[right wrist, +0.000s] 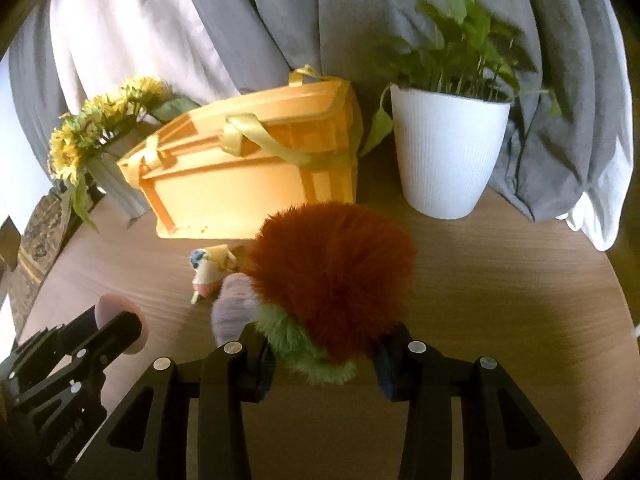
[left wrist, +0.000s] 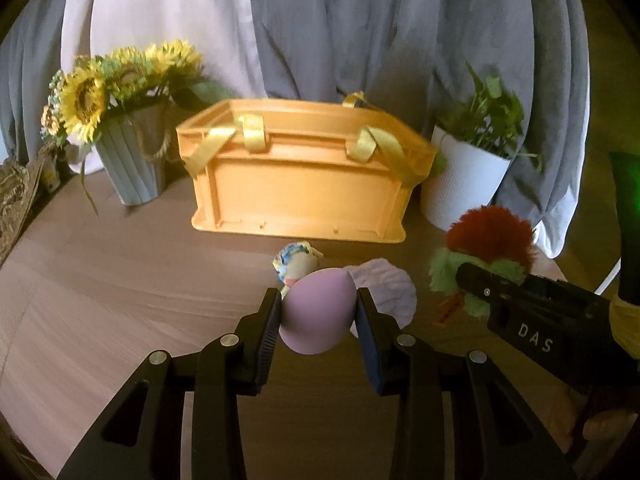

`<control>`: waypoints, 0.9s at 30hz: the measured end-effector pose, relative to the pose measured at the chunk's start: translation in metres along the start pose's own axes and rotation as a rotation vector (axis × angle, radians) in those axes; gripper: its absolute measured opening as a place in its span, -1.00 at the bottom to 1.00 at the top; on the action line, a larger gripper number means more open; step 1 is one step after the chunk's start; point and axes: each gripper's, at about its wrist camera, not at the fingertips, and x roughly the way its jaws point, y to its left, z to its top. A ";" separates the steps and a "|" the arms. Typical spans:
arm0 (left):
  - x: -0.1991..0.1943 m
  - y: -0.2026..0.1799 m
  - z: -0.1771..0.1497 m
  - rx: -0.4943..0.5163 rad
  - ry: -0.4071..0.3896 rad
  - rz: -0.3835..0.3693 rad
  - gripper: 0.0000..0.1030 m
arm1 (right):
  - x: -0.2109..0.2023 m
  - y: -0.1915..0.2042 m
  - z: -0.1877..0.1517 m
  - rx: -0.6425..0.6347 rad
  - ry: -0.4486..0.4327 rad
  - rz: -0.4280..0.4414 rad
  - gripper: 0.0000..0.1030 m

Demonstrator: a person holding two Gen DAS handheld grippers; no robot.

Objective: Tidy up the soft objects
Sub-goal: 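Lift the pink sponge and red pompom with both tools and carry them over the crate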

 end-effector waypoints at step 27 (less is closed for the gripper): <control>-0.064 0.085 0.049 0.078 -0.114 -0.099 -0.29 | -0.076 0.105 0.017 0.056 -0.172 -0.074 -0.21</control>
